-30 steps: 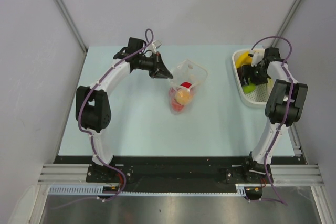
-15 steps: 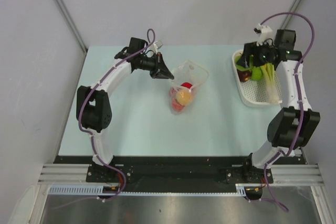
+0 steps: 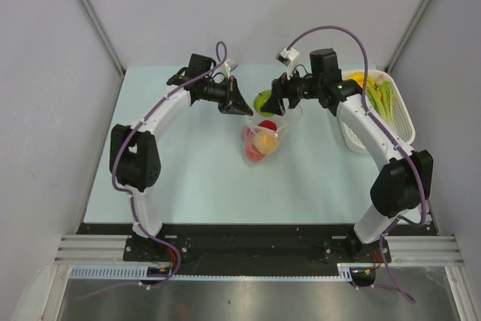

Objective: Place the food in the zip-top bag and seal the zipper
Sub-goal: Place the fake fruit in the zipper food storage bag, then pick up the fake fruit from the bin.

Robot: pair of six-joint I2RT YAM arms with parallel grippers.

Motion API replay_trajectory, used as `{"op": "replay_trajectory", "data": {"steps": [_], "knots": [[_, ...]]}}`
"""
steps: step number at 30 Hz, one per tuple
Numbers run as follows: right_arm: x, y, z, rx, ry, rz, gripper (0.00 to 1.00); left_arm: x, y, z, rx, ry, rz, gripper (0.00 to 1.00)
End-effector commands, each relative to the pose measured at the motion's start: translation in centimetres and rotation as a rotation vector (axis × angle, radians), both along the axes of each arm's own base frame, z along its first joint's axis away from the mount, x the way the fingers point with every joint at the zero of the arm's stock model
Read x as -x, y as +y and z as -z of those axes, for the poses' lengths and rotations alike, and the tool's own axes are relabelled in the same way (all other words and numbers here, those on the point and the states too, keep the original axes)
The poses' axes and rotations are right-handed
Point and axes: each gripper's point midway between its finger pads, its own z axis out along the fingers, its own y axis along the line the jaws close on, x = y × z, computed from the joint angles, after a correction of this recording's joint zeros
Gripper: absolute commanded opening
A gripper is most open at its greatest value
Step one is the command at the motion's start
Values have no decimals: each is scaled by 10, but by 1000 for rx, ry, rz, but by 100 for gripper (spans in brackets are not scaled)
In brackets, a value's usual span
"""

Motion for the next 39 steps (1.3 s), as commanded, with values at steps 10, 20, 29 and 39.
{"op": "replay_trajectory", "data": {"steps": [10, 20, 29, 39], "knots": [[-7, -25, 26, 160, -63, 65, 100, 10, 4, -37, 59, -90, 28, 0], [-83, -212, 35, 182, 38, 559, 94, 2, 3, -37, 56, -96, 22, 0], [-118, -329, 114, 374, 155, 837, 76, -5, 3, -31, 38, -93, 15, 0], [-135, -383, 165, 525, 187, 1030, 53, -14, 11, -20, 12, -80, -18, 0]]}}
